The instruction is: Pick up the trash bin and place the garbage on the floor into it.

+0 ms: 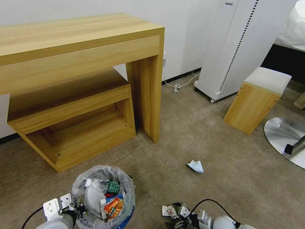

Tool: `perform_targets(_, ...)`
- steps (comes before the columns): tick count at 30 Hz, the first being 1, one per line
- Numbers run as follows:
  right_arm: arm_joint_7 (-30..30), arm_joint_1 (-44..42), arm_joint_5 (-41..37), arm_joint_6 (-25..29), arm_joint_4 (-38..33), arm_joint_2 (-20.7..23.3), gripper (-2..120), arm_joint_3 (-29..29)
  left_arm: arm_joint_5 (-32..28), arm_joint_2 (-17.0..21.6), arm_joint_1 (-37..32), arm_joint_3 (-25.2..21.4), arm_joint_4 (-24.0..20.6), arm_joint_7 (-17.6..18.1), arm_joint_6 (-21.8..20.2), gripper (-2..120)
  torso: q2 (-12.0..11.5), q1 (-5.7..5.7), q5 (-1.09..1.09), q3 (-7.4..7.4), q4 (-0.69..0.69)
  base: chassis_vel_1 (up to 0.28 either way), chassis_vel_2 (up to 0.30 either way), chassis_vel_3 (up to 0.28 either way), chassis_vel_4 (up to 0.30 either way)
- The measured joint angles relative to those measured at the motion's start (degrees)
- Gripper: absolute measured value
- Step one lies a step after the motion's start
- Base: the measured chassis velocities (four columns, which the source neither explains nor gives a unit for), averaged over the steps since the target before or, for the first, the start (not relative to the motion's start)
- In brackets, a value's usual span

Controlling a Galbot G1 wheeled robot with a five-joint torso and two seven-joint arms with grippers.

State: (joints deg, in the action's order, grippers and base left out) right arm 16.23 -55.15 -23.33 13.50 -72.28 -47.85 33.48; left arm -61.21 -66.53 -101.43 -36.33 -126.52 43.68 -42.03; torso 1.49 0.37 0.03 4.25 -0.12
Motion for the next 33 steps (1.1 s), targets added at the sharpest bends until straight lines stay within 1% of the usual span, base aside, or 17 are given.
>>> perform_targets(5,0.52,-0.02,-0.21,0.29,-0.18,0.09,96,-0.02,0.01,-0.04,0.17,0.09,0.05,-0.01,0.0,0,0.0,0.0,0.0,0.0,0.0,0.0,0.0,0.0,0.0)
perform_targets(8,0.77,-0.14,-0.59,0.72,-0.47,0.12,83,-0.12,0.07,-0.16,0.22,0.16,0.05,-0.02,0.0,0,0.0,0.0,-0.02,0.0,0.0,0.0,0.0,0.0,0.0)
perform_targets(9,0.77,-0.14,-0.59,0.72,-0.47,0.12,83,-0.12,0.07,-0.16,0.22,0.16,0.05,-0.02,0.0,0,0.0,0.0,-0.02,0.0,0.0,0.0,0.0,0.0,0.0)
perform_targets(11,0.89,-0.21,-0.62,0.86,-0.59,0.03,71,-0.33,0.1,-0.2,0.14,0.16,0.05,-0.03,0.0,0,0.0,0.01,-0.02,0.0,-0.01,0.0,0.0,0.0,0.0)
perform_targets(12,0.89,-0.21,-0.62,0.86,-0.59,0.03,71,-0.33,0.1,-0.2,0.14,0.16,0.05,-0.03,0.0,0,0.0,0.01,-0.02,0.0,-0.01,0.0,0.0,0.0,0.0)
perform_targets(13,0.91,-0.21,-0.64,0.88,-0.68,0.02,68,-0.43,0.13,-0.22,0.07,0.16,0.02,-0.05,0.0,0,-0.01,0.01,-0.02,0.0,-0.01,0.0,0.0,0.0,0.0)
perform_targets(15,0.97,-0.15,-0.8,0.92,-0.83,0.01,57,-0.64,0.25,-0.33,-0.04,0.16,-0.15,-0.06,-0.01,0,-0.01,0.01,-0.04,0.0,-0.01,0.0,0.0,0.0,0.0)
perform_targets(16,0.97,-0.15,-0.8,0.92,-0.83,0.01,57,-0.64,0.25,-0.33,-0.04,0.16,-0.15,-0.06,-0.01,0,-0.01,0.01,-0.04,0.0,-0.01,0.0,0.0,0.0,0.0)
perform_targets(19,1.05,-0.08,-0.87,0.96,-0.83,0.01,45,-0.97,0.51,-0.65,-0.1,0.16,-0.3,-0.06,-0.01,0,-0.01,0.01,-0.06,0.01,-0.01,0.0,0.0,0.0,0.0)
perform_targets(20,1.05,-0.08,-0.87,0.96,-0.83,0.01,45,-0.97,0.51,-0.65,-0.1,0.16,-0.3,-0.06,-0.01,0,-0.01,0.01,-0.06,0.01,-0.01,0.0,0.0,0.0,0.0)
perform_targets(21,1.05,-0.08,-0.96,0.97,-0.88,0.04,37,-1.18,0.79,-0.88,-0.14,0.24,-0.32,-0.09,-0.01,0,-0.01,0.01,-0.06,0.01,-0.01,0.0,0.0,0.0,0.0)
perform_targets(22,1.08,-0.07,-1.15,0.98,-1.18,0.19,32,-1.34,1.04,-1.08,-0.15,0.38,-0.34,-0.1,-0.01,0,-0.01,0.01,-0.05,0.01,-0.01,0.0,0.0,0.0,0.0)
perform_targets(23,1.08,-0.07,-1.15,0.98,-1.18,0.19,32,-1.34,1.04,-1.08,-0.15,0.38,-0.34,-0.1,-0.01,0,-0.01,0.01,-0.05,0.01,-0.01,0.0,0.0,0.0,0.0)
perform_targets(25,1.11,0.14,-1.6,1.07,-1.62,0.37,22,-1.37,1.24,-1.32,-0.15,0.55,-0.49,-0.1,-0.01,0,-0.01,0.01,-0.05,0.01,-0.01,0.0,0.0,0.0,0.0)
perform_targets(26,1.11,0.14,-1.6,1.07,-1.62,0.37,22,-1.37,1.24,-1.32,-0.15,0.55,-0.49,-0.1,-0.01,0,-0.01,0.01,-0.05,0.01,-0.01,0.0,0.0,0.0,0.0)
perform_targets(30,1.12,1.25,-2.57,1.1,-2.04,0.31,2,-1.4,2.0,-1.78,-0.57,0.73,-0.72,-0.36,-0.02,0,-0.01,0.01,-0.06,0.01,-0.01,0.0,0.0,0.0,0.0)
perform_targets(33,1.11,1.63,-2.96,1.1,-2.35,0.16,0,-1.36,2.2,-1.9,-0.76,0.75,-0.81,-0.48,-0.01,0,-0.01,0.01,-0.04,0.01,-0.01,0.0,0.0,0.0,0.0)
